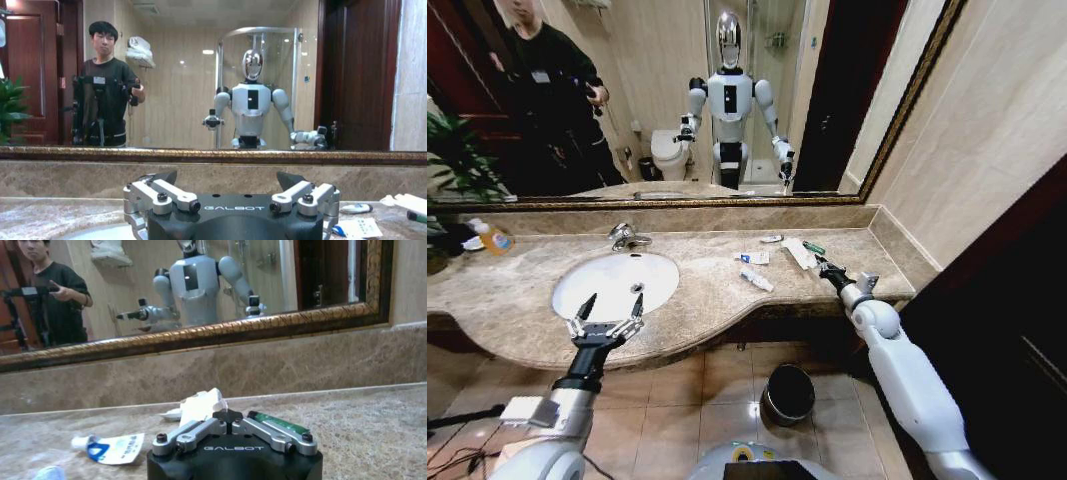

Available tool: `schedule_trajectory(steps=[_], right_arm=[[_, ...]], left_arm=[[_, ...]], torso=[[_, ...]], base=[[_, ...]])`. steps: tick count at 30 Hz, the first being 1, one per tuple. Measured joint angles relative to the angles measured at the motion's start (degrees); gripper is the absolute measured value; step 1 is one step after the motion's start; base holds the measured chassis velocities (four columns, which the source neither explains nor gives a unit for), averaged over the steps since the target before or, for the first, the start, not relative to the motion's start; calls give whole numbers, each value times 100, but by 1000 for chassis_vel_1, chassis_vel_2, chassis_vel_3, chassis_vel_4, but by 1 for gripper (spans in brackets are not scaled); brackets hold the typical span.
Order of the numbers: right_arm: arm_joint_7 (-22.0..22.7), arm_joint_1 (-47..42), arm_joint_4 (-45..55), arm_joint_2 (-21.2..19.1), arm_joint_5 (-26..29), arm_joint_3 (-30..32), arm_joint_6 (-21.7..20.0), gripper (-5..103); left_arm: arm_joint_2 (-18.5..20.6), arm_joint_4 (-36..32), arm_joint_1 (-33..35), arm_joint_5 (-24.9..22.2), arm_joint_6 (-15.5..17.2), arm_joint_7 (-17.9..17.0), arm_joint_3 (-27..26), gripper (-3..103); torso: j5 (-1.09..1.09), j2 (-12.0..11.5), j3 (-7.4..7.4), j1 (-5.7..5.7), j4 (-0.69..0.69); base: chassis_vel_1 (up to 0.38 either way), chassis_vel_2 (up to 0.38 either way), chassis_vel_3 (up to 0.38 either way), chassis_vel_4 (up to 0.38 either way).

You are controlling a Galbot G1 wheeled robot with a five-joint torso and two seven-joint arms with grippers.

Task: Pick up the trash from the sink and place it in the trash bin.

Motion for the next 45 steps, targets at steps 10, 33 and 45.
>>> schedule_trajectory(steps=[10, 33, 45], right_arm=[[45, -1263, 1512, -300, 536, 642, -337, 0], [-450, -4773, 2855, 455, -1083, 1139, 679, 0], [-658, -4144, 833, 863, -2294, 786, 1163, 0]], left_arm=[[0, 0, 0, 0, 0, 0, 0, 100], [0, 0, 0, 0, 0, -1, 0, 100], [0, 0, 0, 0, 0, -1, 0, 100]], torso=[[0, 0, 0, 0, 0], [-2, 0, 0, 0, 0], [0, -1, 0, 0, 0]], base=[[0, 0, 0, 0], [0, 0, 0, 0], [0, 0, 0, 0]])
